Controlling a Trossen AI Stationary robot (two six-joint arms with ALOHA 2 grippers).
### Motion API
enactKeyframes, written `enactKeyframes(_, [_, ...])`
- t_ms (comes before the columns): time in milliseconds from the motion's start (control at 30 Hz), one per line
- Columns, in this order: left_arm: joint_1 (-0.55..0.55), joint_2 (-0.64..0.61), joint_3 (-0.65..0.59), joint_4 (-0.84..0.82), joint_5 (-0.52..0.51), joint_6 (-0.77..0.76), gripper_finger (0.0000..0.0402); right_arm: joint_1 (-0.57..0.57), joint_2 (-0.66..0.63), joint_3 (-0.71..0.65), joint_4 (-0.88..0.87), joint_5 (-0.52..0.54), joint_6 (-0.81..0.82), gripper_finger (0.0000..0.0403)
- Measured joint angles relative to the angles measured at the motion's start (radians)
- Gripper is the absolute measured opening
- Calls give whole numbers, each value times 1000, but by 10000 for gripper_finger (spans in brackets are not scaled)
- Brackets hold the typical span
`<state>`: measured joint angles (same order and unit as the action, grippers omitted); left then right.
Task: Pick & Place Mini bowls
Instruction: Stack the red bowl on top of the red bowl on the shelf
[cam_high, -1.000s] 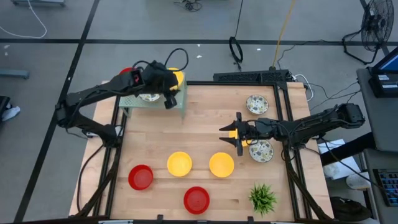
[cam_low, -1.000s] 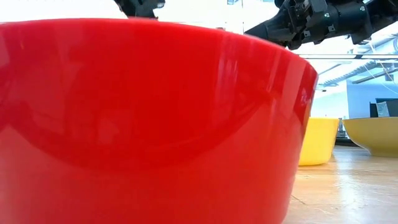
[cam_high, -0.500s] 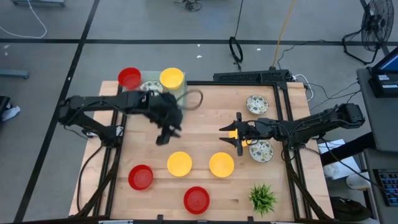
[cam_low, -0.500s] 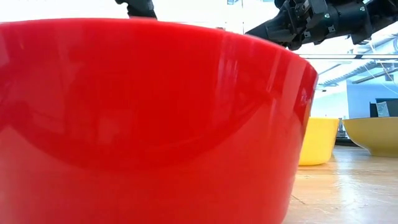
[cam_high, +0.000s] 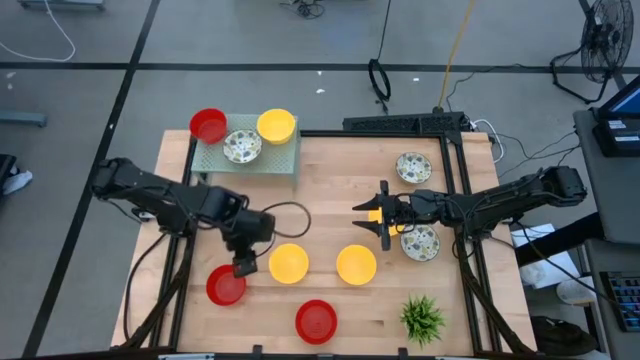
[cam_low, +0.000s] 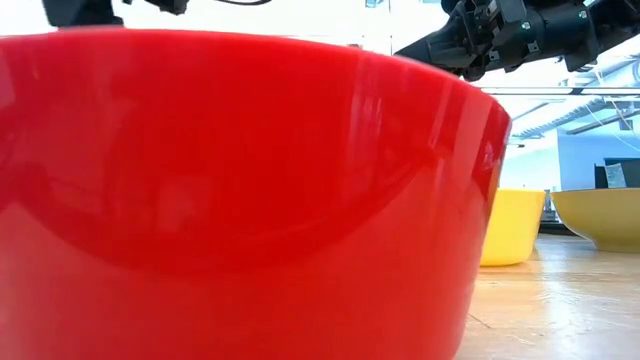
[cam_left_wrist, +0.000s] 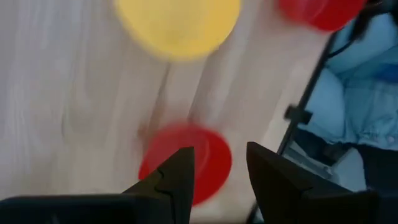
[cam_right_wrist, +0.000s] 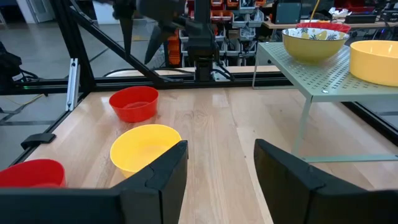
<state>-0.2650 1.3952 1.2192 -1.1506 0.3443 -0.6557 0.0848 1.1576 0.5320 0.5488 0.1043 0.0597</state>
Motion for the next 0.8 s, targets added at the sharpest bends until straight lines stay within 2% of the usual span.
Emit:
enactKeyframes(200, [-83, 0, -74, -20, -33, -213, 147, 0, 0, 0, 0, 0, 0, 171])
enactKeyframes(333, [-91, 0, -124, -21, -54, -230, 147, 0, 0, 0, 0, 0, 0, 171])
enactKeyframes(700, [-6, 0, -200, 23, -44, -239, 147, 0, 0, 0, 0, 0, 0, 171])
enactKeyframes(800, [15, 0, -219, 54, -91, -290, 147, 0, 0, 0, 0, 0, 0, 171])
